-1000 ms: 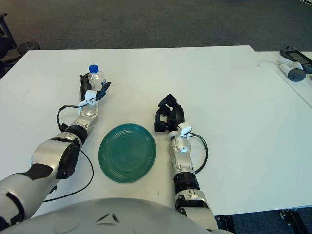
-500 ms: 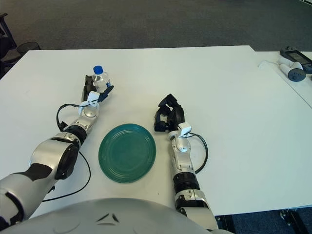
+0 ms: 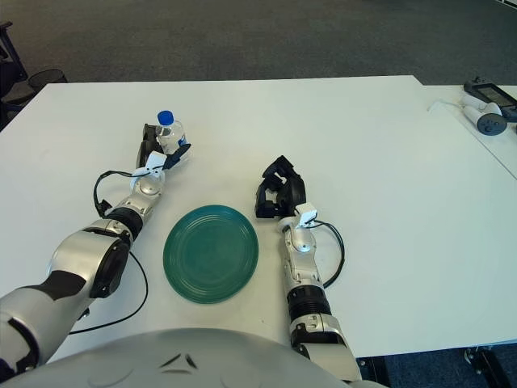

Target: Put the bottle into the plate.

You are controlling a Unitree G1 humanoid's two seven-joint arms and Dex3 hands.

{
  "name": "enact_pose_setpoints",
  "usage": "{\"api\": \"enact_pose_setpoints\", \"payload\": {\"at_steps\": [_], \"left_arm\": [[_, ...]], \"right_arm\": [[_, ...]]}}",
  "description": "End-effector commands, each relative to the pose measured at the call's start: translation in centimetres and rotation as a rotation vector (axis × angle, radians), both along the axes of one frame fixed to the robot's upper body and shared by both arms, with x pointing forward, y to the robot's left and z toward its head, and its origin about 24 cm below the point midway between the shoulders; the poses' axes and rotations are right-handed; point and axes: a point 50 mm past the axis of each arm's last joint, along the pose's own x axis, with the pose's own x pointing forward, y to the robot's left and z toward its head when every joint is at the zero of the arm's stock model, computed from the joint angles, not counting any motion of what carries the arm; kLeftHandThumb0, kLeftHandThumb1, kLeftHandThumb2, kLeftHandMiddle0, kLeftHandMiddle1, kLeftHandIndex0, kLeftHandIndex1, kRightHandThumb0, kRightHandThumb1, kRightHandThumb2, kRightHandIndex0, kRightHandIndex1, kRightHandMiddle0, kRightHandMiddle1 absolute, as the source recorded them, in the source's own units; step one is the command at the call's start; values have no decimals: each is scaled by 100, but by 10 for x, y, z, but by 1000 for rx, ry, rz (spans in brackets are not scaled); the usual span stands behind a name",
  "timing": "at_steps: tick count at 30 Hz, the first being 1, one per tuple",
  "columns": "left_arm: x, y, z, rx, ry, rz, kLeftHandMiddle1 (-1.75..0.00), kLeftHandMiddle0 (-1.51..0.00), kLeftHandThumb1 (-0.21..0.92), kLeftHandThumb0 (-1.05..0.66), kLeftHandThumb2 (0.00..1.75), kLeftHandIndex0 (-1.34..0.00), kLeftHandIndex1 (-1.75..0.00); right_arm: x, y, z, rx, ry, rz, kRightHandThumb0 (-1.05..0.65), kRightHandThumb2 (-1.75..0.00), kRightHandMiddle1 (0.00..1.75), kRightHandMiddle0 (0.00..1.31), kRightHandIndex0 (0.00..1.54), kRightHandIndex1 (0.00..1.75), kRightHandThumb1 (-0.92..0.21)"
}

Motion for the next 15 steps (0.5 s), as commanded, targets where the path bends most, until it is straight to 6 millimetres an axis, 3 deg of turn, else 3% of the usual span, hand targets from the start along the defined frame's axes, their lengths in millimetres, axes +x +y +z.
{"api": "enact_pose_setpoints", "payload": {"at_steps": [1, 12, 15], "left_arm": [[-1, 3, -3, 26, 13, -4, -172, -34, 85, -63, 5, -5, -168], [-1, 3, -2, 29, 6, 2, -175, -40, 85, -61, 7, -10, -171], [-2, 2, -2, 34, -12, 8, -175, -54, 86, -62, 8, -23, -174]], "right_arm": [[-10, 1, -19, 21, 97, -8, 0, -159, 175, 58, 83, 167, -6], [-10, 0, -20, 16, 98, -11, 0, -160, 175, 59, 84, 165, -4], [-10, 1, -20, 15, 99, -12, 0, -161, 175, 60, 86, 164, -3]]}}
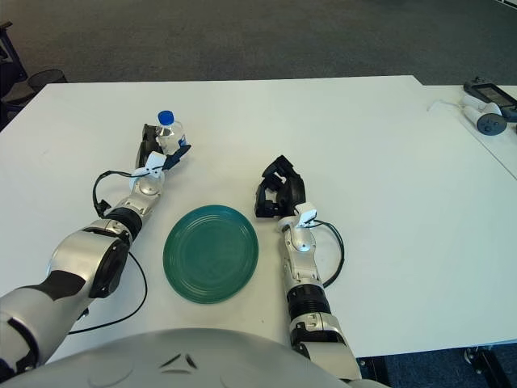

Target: Put the bottle into the plate.

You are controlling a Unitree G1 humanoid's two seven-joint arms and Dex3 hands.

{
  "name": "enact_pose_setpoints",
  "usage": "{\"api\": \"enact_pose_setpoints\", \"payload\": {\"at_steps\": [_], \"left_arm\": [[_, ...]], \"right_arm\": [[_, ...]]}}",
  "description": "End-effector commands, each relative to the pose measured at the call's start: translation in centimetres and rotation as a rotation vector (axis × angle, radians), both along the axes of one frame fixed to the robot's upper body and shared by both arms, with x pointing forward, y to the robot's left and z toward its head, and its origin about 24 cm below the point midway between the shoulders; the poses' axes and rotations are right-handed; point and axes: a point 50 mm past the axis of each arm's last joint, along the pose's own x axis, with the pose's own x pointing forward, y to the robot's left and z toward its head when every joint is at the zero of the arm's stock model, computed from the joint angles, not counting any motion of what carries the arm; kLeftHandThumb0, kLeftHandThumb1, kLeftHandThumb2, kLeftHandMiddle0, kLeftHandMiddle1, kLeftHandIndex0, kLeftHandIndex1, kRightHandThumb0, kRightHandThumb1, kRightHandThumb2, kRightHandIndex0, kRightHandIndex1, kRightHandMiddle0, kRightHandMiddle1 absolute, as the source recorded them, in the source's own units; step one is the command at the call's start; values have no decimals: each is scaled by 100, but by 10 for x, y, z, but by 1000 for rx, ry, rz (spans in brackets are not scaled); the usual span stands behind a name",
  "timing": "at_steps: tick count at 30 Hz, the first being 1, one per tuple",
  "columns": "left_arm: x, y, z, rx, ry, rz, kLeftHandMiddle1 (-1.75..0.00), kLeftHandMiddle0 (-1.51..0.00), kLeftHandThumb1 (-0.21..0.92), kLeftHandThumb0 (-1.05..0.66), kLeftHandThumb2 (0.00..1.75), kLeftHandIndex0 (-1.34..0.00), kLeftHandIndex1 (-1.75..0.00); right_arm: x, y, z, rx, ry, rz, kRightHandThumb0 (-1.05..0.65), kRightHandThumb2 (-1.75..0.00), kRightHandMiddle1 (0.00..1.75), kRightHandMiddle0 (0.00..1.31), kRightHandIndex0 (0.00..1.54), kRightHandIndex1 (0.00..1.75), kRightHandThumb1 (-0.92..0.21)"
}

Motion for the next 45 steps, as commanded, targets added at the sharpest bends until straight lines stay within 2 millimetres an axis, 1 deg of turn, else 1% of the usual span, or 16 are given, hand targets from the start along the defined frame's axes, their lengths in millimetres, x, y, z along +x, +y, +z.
{"api": "enact_pose_setpoints", "payload": {"at_steps": [1, 3, 4, 5, 6, 7, 8, 11, 13, 14, 17, 20, 32, 41, 45], "left_arm": [[-2, 1, -1, 25, -11, 6, -175, -56, 86, -62, 8, -25, -174], [-2, 1, -1, 29, -27, 20, -175, -64, 87, -62, 9, -33, -174], [-3, 0, 0, 14, -30, 33, -175, -71, 88, -61, 10, -41, -174], [-2, -3, 0, -26, -29, 53, -175, -78, 72, -55, 48, -45, -174], [-2, -5, 0, -55, -27, 65, -175, -83, 65, -53, 63, -47, -175], [-1, -7, 1, -91, -30, 81, -175, -89, 55, -51, 84, -50, -175], [-1, -9, 2, -112, -33, 89, -175, -94, 49, -49, 99, -53, -175], [1, -11, 7, -150, -53, 109, -175, -102, 39, -47, 118, -57, -175], [2, -11, 8, -159, -59, 114, -175, -105, 36, -47, 123, -58, -175], [3, -12, 12, -175, -83, 117, -175, -107, 35, -47, 125, -59, -175], [4, -15, 18, -218, -131, 109, -175, -111, 33, -47, 130, -60, -175], [4, -16, 18, -241, -144, 93, -175, -113, 31, -47, 131, -61, -175], [3, -17, 22, -278, -184, 26, -175, -117, 30, -47, 134, -62, -175], [3, -17, 23, -290, -200, 6, -175, -118, 29, -47, 134, -62, -175], [4, -16, 29, -293, -243, -15, -175, -118, 29, -48, 134, -63, -175]], "right_arm": [[-11, 0, -20, 14, 105, -12, 0, -161, 175, 60, 86, 164, -3], [-11, 0, -20, 14, 105, -12, 0, -161, 175, 60, 86, 163, -3], [-11, 0, -20, 14, 105, -13, 0, -161, 175, 60, 86, 163, -3], [-11, 0, -20, 15, 104, -13, 0, -161, 175, 60, 86, 164, -3], [-11, 0, -20, 16, 104, -13, 0, -161, 175, 60, 86, 164, -3], [-11, 0, -20, 17, 103, -12, 0, -161, 175, 60, 86, 164, -3], [-11, 0, -20, 17, 103, -11, 0, -161, 175, 60, 86, 164, -3], [-11, 0, -20, 17, 101, -9, 0, -162, 175, 60, 86, 165, -3], [-11, 0, -20, 17, 101, -9, 0, -162, 175, 60, 85, 165, -3], [-10, 0, -20, 15, 101, -10, 0, -162, 175, 60, 85, 165, -3], [-10, -1, -21, 13, 104, -10, 0, -162, 175, 61, 86, 165, -3], [-10, -1, -21, 15, 106, -10, 0, -162, 175, 61, 86, 165, -2], [-11, 0, -20, 18, 109, -27, 0, -164, 175, 62, 88, 163, 0], [-11, -1, -21, 23, 106, -15, 0, -163, 175, 61, 87, 165, -1], [-11, -1, -21, 21, 107, -11, 0, -163, 175, 61, 86, 165, -2]]}}
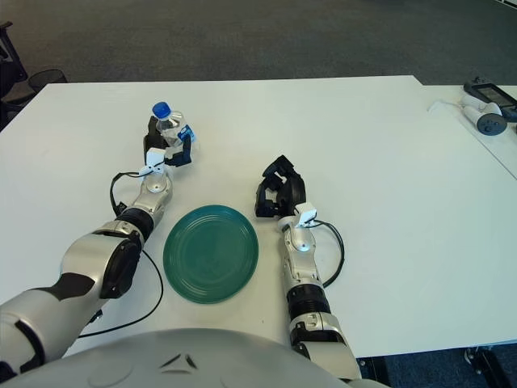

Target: Put the bottle into the plate.

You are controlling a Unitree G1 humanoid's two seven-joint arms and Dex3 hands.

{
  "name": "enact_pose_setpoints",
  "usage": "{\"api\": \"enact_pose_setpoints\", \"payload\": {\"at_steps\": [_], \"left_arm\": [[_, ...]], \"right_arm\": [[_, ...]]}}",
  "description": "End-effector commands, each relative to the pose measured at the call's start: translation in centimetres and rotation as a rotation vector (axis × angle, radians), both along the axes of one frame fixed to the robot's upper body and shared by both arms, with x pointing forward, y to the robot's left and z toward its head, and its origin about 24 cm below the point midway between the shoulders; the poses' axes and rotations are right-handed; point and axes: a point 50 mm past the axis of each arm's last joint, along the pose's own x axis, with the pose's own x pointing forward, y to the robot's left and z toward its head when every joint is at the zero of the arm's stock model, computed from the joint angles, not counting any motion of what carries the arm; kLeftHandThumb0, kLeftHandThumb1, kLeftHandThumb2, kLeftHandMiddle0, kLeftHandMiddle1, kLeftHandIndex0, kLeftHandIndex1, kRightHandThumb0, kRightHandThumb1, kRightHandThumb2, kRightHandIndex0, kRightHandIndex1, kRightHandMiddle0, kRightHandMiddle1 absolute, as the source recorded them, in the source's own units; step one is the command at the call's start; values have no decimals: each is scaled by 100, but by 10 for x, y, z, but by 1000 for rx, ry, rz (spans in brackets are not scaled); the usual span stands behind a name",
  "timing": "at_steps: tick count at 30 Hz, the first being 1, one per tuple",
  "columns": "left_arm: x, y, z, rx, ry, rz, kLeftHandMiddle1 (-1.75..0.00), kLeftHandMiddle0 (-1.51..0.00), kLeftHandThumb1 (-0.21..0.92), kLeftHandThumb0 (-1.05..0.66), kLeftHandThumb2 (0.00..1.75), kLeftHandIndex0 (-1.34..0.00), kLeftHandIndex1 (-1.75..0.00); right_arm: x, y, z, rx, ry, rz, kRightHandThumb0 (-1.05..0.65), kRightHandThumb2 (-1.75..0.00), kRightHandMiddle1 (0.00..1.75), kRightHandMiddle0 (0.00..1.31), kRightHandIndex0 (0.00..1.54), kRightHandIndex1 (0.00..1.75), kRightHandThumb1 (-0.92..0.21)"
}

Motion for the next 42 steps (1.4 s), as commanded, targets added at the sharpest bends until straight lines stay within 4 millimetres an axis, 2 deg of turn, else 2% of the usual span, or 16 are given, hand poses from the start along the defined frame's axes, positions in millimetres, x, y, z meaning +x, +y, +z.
{"api": "enact_pose_setpoints", "payload": {"at_steps": [1, 4, 7, 12, 18, 26, 30, 36, 42], "left_arm": [[3, 3, 12, -6, -71, -8, -175, -118, 29, -48, 135, -63, -175], [7, 4, 30, 8, -180, -48, -175, -117, 30, -47, 134, -62, -175], [8, 4, 37, 19, -224, -72, -175, -117, 30, -47, 133, -61, -175], [2, 14, 59, 130, -364, -249, -175, -116, 32, -46, 131, -60, -175], [-18, 21, 74, 333, -469, -492, -175, -115, 32, -46, 131, -60, -175], [-53, 10, 92, 458, -559, -773, -175, -115, 32, -46, 130, -60, -175], [-60, 10, 92, 486, -548, -829, -175, -115, 33, -46, 130, -60, -175], [-75, 4, 81, 616, -603, -889, -175, -114, 31, -47, 132, -61, -175], [-78, -2, 74, 777, -659, -1002, -175, -113, 29, -48, 134, -63, -175]], "right_arm": [[-12, -1, -21, 18, 106, -5, 0, -163, 175, 61, 86, 166, -2], [-12, -1, -20, 18, 105, -7, 0, -162, 175, 60, 85, 166, -3], [-12, -1, -20, 18, 104, -8, 0, -162, 175, 60, 85, 166, -3], [-13, 1, -19, 11, 98, -22, 0, -162, 175, 61, 86, 165, -2], [-13, 1, -19, 26, 94, -16, 0, -164, 175, 62, 88, 164, 0], [-12, 2, -20, 26, 96, -10, 0, -164, 175, 62, 88, 164, 0], [-12, 2, -20, 20, 103, -12, 0, -164, 175, 63, 88, 163, 0], [-9, 2, -21, 15, 109, -7, 0, -165, 175, 63, 88, 164, 0], [-8, 2, -21, 17, 108, 3, 0, -164, 175, 62, 88, 164, 0]]}}
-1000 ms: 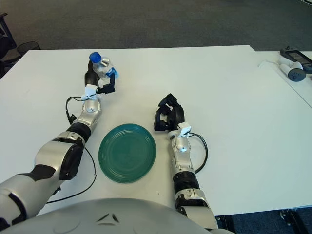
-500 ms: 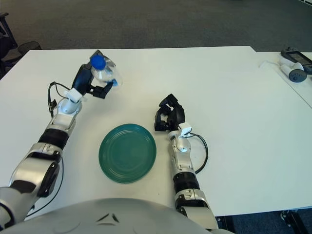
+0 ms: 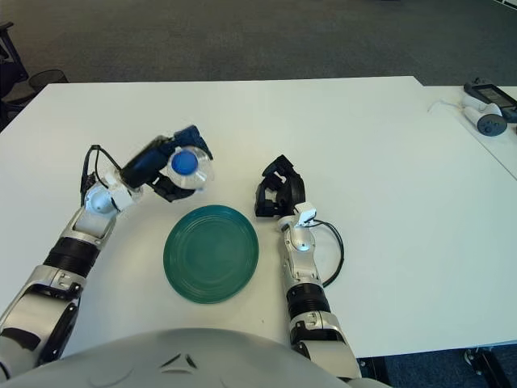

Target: Put the bottle into the plate.

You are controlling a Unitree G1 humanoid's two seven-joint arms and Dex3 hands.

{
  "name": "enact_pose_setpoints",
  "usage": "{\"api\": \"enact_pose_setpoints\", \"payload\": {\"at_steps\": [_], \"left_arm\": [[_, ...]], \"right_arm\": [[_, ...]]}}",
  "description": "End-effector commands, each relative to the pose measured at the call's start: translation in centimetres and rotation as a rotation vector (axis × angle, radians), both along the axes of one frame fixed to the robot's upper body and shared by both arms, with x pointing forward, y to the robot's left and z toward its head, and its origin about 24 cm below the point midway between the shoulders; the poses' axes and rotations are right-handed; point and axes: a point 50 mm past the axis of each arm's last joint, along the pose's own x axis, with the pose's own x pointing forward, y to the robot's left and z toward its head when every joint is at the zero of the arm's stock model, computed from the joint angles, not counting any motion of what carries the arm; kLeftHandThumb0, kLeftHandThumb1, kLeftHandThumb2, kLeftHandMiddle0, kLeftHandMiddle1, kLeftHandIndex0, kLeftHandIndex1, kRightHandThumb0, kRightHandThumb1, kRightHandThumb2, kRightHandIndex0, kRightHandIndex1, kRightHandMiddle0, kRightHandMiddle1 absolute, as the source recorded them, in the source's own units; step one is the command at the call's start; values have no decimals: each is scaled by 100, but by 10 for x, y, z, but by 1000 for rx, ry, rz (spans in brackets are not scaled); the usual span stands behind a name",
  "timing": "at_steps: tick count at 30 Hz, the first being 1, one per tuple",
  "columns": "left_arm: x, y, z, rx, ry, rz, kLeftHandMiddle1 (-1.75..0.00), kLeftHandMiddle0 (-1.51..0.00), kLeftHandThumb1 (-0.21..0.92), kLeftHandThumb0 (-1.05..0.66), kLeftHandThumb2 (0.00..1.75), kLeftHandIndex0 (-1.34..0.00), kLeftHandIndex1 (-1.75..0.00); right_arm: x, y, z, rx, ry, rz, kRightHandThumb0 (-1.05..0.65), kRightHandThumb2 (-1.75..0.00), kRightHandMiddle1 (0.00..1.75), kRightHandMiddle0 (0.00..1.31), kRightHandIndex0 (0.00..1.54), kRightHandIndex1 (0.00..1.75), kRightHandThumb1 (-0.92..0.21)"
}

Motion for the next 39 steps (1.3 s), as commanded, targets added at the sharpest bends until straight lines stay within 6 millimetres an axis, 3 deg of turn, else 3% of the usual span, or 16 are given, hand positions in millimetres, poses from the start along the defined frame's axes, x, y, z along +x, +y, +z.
{"api": "enact_pose_setpoints", "payload": {"at_steps": [1, 10, 15, 30, 39], "left_arm": [[0, -1, -1, 106, -81, -61, -175, -113, 29, -48, 135, -63, -175], [-2, -4, -4, 293, -200, -76, -175, -114, 24, -50, 140, -67, -175], [-2, -20, -14, 443, -281, -63, -175, -117, 26, -49, 138, -65, -175], [0, -28, -24, 485, -561, 9, -175, -120, 19, -53, 147, -72, -175], [-1, -31, -32, 536, -520, -41, -175, -120, 19, -52, 147, -71, -175]], "right_arm": [[-9, 1, -21, 17, 107, 2, 0, -164, 175, 62, 88, 164, 0], [-8, 1, -22, 24, 114, 8, 0, -162, 175, 61, 86, 164, -2], [-7, 1, -22, 28, 119, 10, 0, -161, 175, 60, 86, 163, -3], [-5, 0, -21, 21, 129, 7, 0, -159, 175, 59, 86, 162, -4], [-4, -1, -21, 16, 137, 9, 0, -157, 175, 57, 84, 163, -7]]}}
